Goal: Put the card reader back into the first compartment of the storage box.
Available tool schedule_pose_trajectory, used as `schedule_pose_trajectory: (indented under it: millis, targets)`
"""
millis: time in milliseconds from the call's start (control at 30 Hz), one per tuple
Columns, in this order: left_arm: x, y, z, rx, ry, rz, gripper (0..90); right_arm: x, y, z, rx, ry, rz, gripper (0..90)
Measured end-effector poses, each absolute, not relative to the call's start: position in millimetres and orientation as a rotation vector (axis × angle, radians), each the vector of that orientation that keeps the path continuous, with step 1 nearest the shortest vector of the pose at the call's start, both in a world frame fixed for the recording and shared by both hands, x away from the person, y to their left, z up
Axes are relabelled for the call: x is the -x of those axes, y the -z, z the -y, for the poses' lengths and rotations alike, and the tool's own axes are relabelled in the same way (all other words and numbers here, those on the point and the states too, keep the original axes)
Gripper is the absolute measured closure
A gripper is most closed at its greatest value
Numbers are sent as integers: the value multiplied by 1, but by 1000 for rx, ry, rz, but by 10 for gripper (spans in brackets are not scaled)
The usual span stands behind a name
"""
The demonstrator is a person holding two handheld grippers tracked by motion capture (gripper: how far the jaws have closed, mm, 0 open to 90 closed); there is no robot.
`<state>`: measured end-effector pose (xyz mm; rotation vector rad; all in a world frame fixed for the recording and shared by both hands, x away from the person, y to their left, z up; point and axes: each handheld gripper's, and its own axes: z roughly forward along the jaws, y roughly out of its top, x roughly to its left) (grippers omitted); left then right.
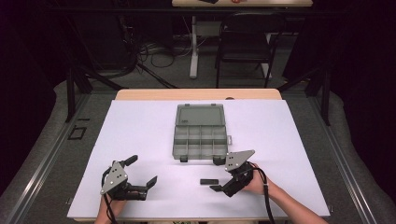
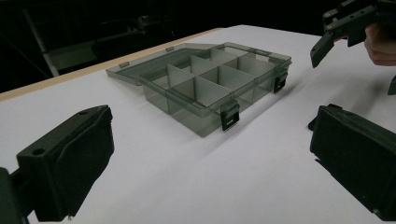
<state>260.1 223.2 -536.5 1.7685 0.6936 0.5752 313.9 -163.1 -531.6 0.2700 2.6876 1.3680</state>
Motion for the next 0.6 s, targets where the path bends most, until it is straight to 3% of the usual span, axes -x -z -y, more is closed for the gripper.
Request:
schedule_pose_trajectory:
  millis: [600]
  targets:
    - [-261,537,-223,-1773,-570,-691,0,-321,543,155,-165,-1309,-2781,433]
